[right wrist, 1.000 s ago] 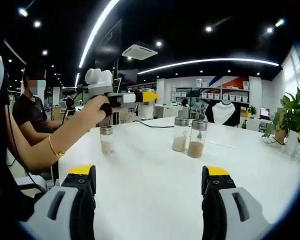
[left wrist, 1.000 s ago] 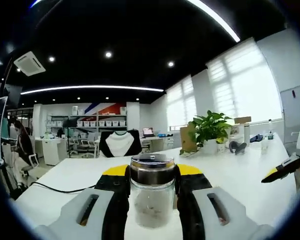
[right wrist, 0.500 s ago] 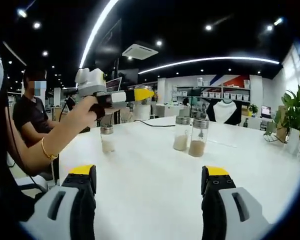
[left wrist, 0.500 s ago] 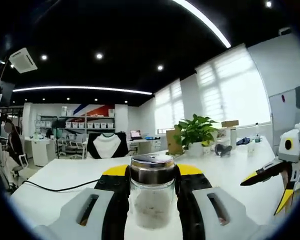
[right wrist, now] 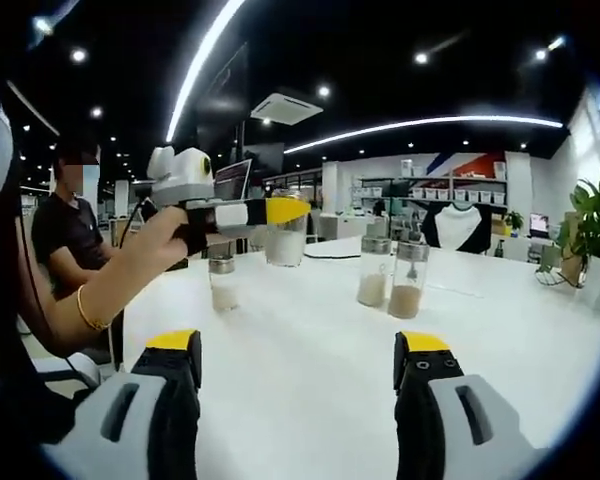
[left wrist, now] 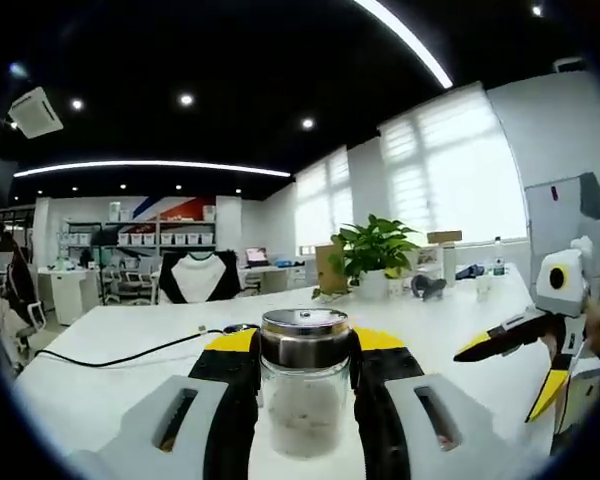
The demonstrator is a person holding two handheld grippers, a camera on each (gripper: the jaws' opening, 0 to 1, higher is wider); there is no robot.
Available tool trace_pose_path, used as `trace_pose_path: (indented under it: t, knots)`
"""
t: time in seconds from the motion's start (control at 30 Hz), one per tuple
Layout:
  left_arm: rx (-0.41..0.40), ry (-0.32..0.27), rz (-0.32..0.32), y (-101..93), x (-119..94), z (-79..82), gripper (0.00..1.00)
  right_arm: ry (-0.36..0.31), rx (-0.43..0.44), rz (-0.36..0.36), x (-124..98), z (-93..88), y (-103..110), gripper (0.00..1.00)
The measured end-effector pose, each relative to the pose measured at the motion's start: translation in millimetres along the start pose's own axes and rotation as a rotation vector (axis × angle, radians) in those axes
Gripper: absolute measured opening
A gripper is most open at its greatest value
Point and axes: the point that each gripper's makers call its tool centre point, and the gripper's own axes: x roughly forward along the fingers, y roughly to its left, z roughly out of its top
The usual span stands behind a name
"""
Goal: Rotate the seasoning bottle until the label or dispensing opening points toward the visible target arrow and the bottle remains upright within the marked orientation range
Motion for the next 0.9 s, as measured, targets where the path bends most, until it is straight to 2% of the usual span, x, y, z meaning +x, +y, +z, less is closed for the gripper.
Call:
trace_pose_path:
  t: [0.17,0.2,0.23,0.5,0.63,0.77,0.9]
  knots:
    - [-0.018,-0.003,-0.058,-12.6,0,-7.8,0.36,-0.011,0.0,0.004,5,1.9,1,0.77]
    - [-0.028,-0.005,-0.098,-22.6,-1,-11.2,0.36,-0.012,-0.002,0.005,5,2.2,1,0.77]
    - [-0.035,-0.007,-0.111,-25.6,-1,-11.6,0.36,-0.014,-0.004,0.005,5,2.6,1,0.77]
    - [-0.017,-0.027,-0.167,-43.3,-3,-12.0,0.36,-0.018,-0.005,0.018,8,1.1,5,0.75]
    - [-0.015,-0.02,-0.185,-49.1,-2,-14.2,0.36,-0.027,-0.007,0.011,9,1.3,5,0.75]
    - [-0.023,-0.008,-0.218,-57.5,-2,-19.2,0.36,-0.04,-0.017,0.019,10,3.3,7,0.71]
    - [-0.033,0.008,-0.266,-66.9,-4,-24.3,0.36,-0.049,-0.036,0.017,11,5.1,6,0.71]
